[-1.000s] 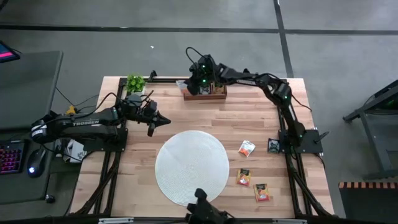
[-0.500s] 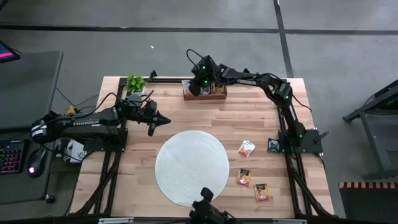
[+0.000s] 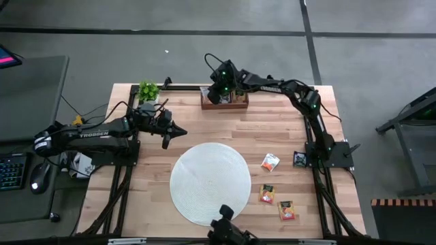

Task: Pick & Place Tea
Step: Put the white tea bag into the left section of the wooden organizer

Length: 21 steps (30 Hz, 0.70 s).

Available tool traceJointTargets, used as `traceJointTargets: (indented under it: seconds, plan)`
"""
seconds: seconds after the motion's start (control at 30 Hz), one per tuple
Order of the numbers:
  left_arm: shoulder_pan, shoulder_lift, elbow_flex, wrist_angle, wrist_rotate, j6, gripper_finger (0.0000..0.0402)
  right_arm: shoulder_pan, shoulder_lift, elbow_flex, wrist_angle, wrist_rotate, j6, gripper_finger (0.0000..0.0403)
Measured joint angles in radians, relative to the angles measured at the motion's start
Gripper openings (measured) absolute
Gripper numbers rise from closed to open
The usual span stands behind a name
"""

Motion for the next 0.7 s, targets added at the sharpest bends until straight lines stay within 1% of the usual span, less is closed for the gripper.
traceJointTargets:
  seconds: [0.37,0.5,0.7]
  plan:
    - [0.000,0.000,0.000,0.000,0.000,0.000,0.0000,0.000,-0.001,0.000,-0.075,-0.041,-0.027,0.0000]
    - [0.000,0.000,0.000,0.000,0.000,0.000,0.0000,0.002,-0.001,0.000,-0.065,-0.042,-0.052,0.0000]
    - [0.000,0.000,0.000,0.000,0.001,0.000,0.0000,0.002,-0.001,0.000,-0.023,-0.071,-0.057,0.0000]
